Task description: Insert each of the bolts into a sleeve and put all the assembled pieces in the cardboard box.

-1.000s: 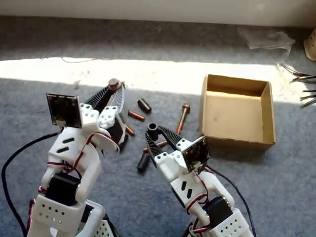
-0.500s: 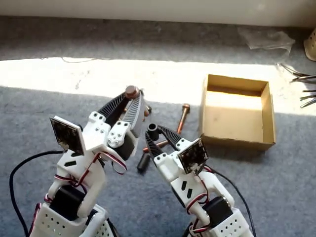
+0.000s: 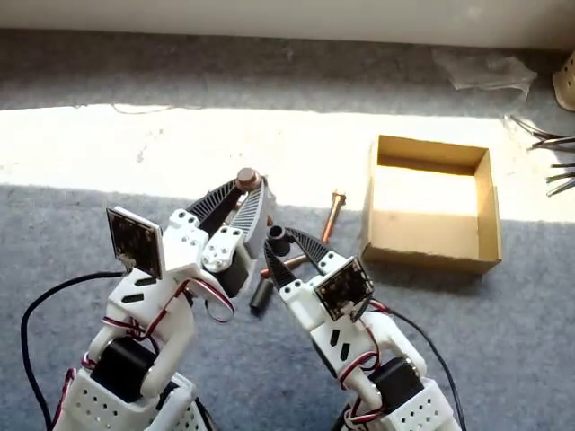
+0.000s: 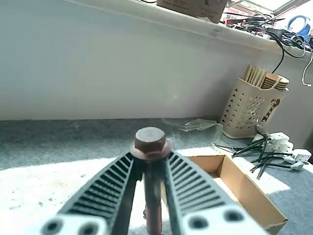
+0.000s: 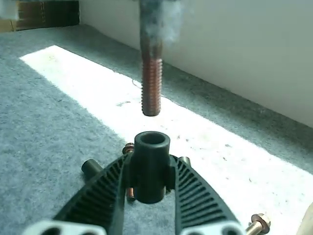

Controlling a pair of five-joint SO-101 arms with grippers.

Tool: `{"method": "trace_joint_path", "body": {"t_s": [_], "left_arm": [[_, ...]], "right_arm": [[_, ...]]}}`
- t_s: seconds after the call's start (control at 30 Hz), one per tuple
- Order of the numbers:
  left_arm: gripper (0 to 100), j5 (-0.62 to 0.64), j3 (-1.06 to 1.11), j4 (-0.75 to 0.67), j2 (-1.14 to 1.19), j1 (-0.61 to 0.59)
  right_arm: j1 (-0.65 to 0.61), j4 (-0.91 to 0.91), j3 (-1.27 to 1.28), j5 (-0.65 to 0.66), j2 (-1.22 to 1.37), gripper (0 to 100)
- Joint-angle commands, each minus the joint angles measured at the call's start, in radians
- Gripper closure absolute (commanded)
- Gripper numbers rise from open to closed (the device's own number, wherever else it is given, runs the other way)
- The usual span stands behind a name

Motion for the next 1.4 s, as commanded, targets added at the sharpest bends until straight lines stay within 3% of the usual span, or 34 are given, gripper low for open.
{"method": "trace_joint_path", "body": {"t_s": [0.0, 1.37], "left_arm": [[99, 0.0, -0.019, 0.02, -0.021, 0.073], [99, -0.064, 0.054, -0.017, -0.03, 0.058]], "right_arm": [[0.013, 0.002, 0.107, 0.018, -0.012, 99.5], [0.013, 0.002, 0.107, 0.023, -0.012, 99.5]]}}
